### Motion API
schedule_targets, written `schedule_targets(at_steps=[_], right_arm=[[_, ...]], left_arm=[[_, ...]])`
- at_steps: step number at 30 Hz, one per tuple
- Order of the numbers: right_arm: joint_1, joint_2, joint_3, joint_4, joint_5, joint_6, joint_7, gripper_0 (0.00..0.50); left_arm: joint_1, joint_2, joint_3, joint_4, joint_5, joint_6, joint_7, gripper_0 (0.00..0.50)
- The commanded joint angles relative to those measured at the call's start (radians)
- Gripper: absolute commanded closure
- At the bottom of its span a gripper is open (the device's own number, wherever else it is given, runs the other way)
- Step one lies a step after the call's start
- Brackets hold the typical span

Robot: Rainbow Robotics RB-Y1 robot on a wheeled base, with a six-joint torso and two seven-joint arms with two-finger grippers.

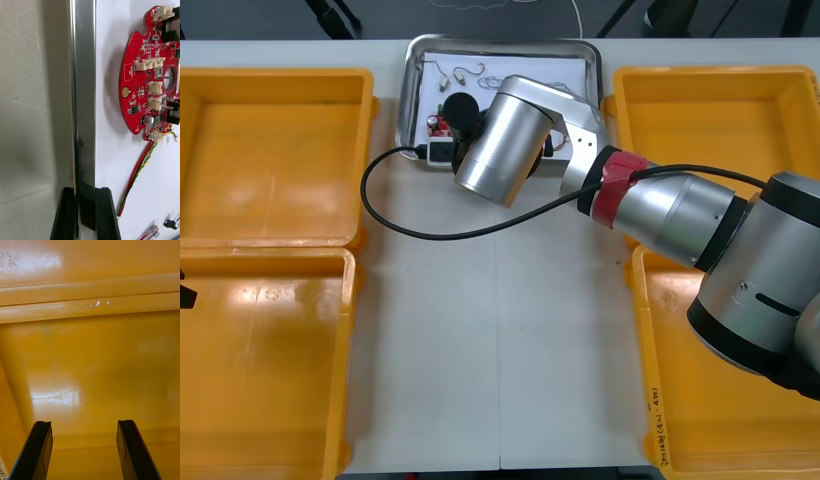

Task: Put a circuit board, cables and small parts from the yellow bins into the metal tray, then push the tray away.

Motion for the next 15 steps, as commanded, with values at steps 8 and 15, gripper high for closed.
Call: schedule_targets(at_steps=[8,15], right_arm=[[-0.056,0.019,-0.030,-0.001,-0.006,-0.019,0.046,0.500],[-0.058,0.011,-0.030,-0.001,-0.006,-0.019,0.073,0.108]], left_arm=[[0.020,-0.010,0.030,-0.031,-0.009,0.006,0.013,0.000],[0.020,-0.010,0.030,-0.031,-0.009,0.006,0.013,0.000]])
